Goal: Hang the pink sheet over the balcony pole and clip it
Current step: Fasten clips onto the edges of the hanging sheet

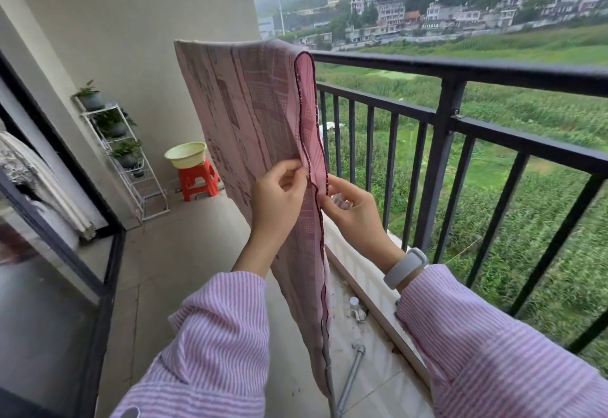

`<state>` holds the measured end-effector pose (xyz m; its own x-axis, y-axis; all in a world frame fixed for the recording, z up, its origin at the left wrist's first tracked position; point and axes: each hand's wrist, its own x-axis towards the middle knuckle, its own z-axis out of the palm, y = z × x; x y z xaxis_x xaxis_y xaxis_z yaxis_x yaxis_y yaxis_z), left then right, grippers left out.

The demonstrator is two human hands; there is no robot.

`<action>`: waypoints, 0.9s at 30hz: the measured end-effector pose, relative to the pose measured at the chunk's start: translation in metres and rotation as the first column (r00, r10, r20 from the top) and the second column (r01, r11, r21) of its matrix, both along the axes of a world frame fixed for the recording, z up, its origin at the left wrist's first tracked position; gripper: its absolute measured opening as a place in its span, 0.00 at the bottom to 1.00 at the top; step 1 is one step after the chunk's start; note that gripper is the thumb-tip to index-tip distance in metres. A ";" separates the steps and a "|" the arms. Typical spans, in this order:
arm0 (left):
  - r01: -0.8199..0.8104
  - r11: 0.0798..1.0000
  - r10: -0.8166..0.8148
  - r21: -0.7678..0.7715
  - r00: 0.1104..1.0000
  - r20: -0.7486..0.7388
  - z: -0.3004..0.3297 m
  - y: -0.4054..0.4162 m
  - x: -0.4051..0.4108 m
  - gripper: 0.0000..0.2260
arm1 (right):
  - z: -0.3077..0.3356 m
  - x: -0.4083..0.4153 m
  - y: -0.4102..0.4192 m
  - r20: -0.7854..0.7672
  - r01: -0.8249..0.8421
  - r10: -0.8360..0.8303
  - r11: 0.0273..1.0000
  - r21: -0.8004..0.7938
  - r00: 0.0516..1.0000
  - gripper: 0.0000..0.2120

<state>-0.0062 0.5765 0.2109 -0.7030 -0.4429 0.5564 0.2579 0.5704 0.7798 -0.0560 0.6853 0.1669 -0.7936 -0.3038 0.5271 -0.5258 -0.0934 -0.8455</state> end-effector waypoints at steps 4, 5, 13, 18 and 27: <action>0.101 0.995 -0.100 -0.004 0.993 0.060 0.005 -0.005 0.006 0.06 | -0.005 -0.003 -0.004 -0.088 0.006 0.002 0.995 0.098 0.996 0.16; 0.101 0.995 -0.100 -0.012 0.993 0.067 0.008 -0.005 0.007 0.03 | -0.006 -0.004 -0.005 -0.118 0.014 0.001 0.992 0.125 0.993 0.16; -0.150 0.948 0.175 -0.280 0.982 0.066 0.018 -0.006 -0.001 0.08 | -0.014 0.002 0.002 -0.058 -0.031 0.045 0.974 0.224 0.997 0.10; -0.053 0.988 0.067 -0.143 0.993 0.094 0.019 -0.010 -0.001 0.10 | -0.015 0.008 0.013 0.122 -0.070 0.053 0.988 0.136 0.991 0.06; 0.010 0.985 0.009 -0.174 0.994 0.109 0.024 -0.002 -0.001 0.12 | -0.004 0.013 0.033 0.057 -0.081 0.069 0.967 0.240 0.996 0.07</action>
<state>-0.0070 0.5747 0.2350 -0.7638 -0.3456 0.5451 0.1776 0.6995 0.6923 -0.0433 0.7182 0.1631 -0.7862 -0.4769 0.3929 -0.4837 0.0792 -0.8717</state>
